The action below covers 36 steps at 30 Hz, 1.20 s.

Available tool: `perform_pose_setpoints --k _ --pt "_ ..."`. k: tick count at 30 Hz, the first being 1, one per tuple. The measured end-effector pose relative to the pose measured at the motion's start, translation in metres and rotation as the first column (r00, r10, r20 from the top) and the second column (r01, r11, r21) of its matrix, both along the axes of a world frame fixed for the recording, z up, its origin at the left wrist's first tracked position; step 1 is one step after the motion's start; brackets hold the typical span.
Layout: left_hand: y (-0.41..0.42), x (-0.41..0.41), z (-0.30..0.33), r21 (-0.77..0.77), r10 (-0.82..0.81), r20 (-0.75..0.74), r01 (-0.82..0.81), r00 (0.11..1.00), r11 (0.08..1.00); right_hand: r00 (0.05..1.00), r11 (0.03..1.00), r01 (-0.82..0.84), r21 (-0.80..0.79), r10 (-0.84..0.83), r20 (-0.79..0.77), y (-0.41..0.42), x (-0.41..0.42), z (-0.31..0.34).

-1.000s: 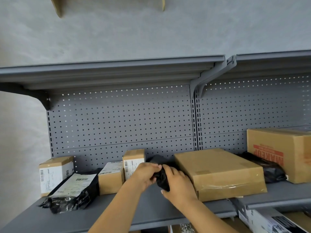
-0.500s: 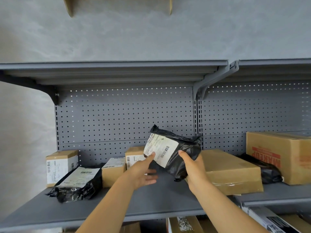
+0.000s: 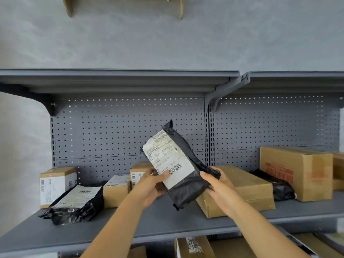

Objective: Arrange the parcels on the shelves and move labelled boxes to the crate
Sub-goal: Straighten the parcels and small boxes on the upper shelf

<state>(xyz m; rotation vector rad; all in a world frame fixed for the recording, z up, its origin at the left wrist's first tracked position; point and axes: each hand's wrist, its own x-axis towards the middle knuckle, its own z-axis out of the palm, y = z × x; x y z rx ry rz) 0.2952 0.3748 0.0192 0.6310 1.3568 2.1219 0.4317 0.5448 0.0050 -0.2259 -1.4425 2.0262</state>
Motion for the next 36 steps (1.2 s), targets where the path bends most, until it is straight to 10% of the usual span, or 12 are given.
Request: perform_pose_setpoints --k 5,27,36 --pt "-0.015 0.004 0.006 -0.025 -0.077 -0.199 0.074 0.977 0.997 0.97 0.903 0.0 0.43 -0.104 0.218 -0.002 0.015 0.0" --pt "-0.009 0.02 -0.007 -0.23 0.298 -0.341 -0.387 0.891 0.893 0.936 0.733 -0.061 0.677 -0.194 0.294 -0.043 0.009 -0.002" --pt "0.014 -0.019 -0.012 -0.586 -0.044 -0.571 -0.369 0.82 0.722 0.776 0.535 -0.135 0.834 -0.467 0.424 -0.032 -0.059 -0.008"
